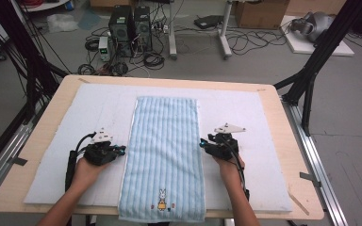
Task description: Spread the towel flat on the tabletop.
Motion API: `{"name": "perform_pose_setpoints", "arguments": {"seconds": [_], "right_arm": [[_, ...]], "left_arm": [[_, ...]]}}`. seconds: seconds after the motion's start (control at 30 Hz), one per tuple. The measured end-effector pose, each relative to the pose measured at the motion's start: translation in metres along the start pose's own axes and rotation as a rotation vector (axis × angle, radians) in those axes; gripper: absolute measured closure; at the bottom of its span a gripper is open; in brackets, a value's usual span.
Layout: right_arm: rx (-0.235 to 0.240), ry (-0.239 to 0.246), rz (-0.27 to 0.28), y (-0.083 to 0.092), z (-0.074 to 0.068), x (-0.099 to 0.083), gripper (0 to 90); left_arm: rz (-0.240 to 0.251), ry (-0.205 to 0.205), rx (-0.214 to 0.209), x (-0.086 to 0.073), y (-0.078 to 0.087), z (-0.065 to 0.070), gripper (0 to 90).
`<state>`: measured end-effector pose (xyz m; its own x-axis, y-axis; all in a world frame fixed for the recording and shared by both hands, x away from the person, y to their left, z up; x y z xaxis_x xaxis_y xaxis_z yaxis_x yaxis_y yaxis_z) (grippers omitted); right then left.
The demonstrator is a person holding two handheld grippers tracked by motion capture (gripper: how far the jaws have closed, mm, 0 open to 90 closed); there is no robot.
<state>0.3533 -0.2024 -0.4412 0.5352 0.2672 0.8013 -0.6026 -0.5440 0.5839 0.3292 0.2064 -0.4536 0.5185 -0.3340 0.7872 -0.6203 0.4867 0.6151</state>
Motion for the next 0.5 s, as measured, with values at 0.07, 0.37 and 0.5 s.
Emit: {"name": "perform_pose_setpoints", "arguments": {"seconds": [0.07, 0.37, 0.5], "right_arm": [[-0.01, -0.02, -0.009, -0.008, 0.005, 0.005, 60.3], [-0.069, -0.004, -0.077, -0.051, 0.009, 0.021, 84.2], [-0.143, 0.075, -0.108, -0.049, 0.001, 0.021, 87.2]], "left_arm": [[0.024, 0.023, -0.002, 0.001, 0.0, -0.001, 82.3], [0.079, 0.066, 0.021, 0.004, 0.001, -0.009, 65.4], [0.109, 0.073, 0.04, 0.006, 0.003, -0.013, 60.0]]}}
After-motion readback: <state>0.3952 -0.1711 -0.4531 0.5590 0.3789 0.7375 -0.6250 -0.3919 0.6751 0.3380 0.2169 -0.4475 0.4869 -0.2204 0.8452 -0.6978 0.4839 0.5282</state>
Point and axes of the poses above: each handheld gripper's, and its own axes: y roughly backward along the jaws, x roughly out of its top, z roughly to its right, the point moved 1 cm from there along -y, roughly forward along the jaws, and after that the axes turned 5 degrees about x, right-handed, at the moved point
